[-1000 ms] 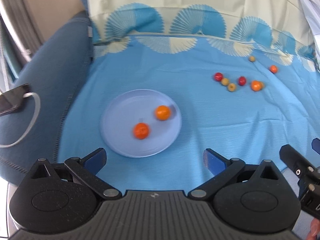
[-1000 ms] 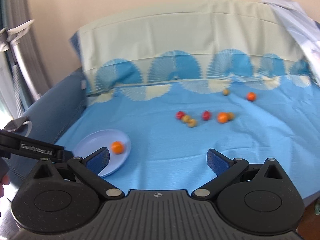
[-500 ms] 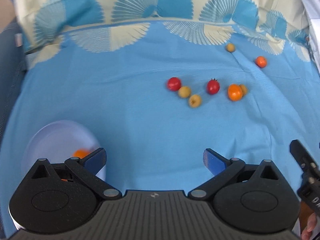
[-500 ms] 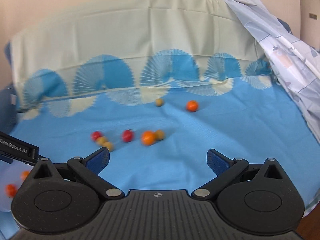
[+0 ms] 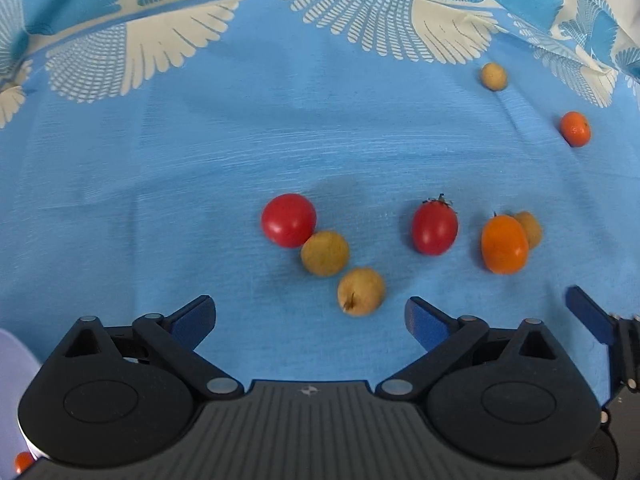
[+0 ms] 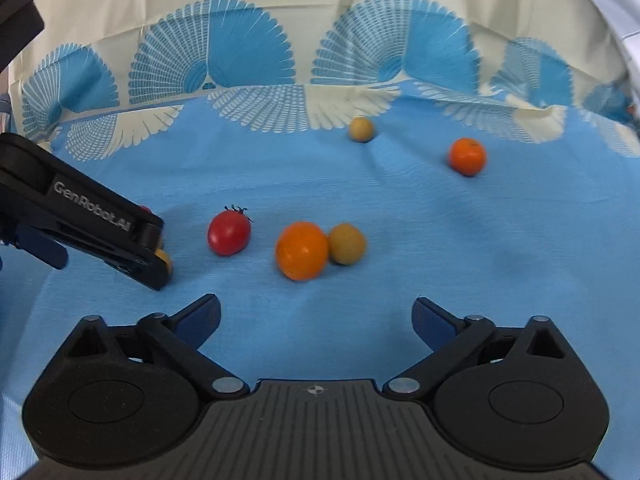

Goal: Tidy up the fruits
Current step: 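Grasp a yellow-brown fruit with the left tool while the right tool grasps an orange, then carry both fruits over the plate and lower them onto it, then open both tools to release the fruits and withdraw from the plate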

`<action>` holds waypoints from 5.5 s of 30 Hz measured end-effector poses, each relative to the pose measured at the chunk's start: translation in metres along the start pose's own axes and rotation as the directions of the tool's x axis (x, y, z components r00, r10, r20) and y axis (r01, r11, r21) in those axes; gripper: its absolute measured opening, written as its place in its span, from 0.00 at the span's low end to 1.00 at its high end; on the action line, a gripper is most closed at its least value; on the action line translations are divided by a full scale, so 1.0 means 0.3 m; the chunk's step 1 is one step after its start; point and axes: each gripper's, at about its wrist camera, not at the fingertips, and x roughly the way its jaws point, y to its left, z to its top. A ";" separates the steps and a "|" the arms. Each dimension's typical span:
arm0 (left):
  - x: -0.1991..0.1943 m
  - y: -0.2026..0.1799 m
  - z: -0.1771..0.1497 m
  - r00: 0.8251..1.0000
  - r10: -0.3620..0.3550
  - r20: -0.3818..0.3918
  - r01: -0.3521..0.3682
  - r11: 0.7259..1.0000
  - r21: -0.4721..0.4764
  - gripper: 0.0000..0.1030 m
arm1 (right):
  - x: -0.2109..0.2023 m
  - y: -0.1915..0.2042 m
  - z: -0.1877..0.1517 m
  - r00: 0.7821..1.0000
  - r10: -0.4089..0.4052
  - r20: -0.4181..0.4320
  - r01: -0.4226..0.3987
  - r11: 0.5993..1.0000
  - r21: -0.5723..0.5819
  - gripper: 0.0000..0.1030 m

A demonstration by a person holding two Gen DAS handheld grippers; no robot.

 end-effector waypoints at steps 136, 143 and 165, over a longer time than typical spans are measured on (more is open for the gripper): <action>-0.616 0.925 -0.664 0.984 0.020 0.176 0.031 0.958 -0.285 0.27 | -0.659 0.941 -0.141 0.944 0.327 -0.042 -0.325 0.900 -0.290 0.35; -0.473 0.942 -0.598 0.992 0.032 0.123 0.004 0.959 -0.284 0.27 | -0.496 0.978 -0.131 0.949 0.300 -0.098 -0.316 0.896 -0.311 0.35; -0.516 0.958 -0.675 0.988 0.098 0.117 -0.057 0.949 -0.311 1.00 | -0.481 1.014 -0.123 0.956 0.273 -0.105 -0.292 0.878 -0.380 0.92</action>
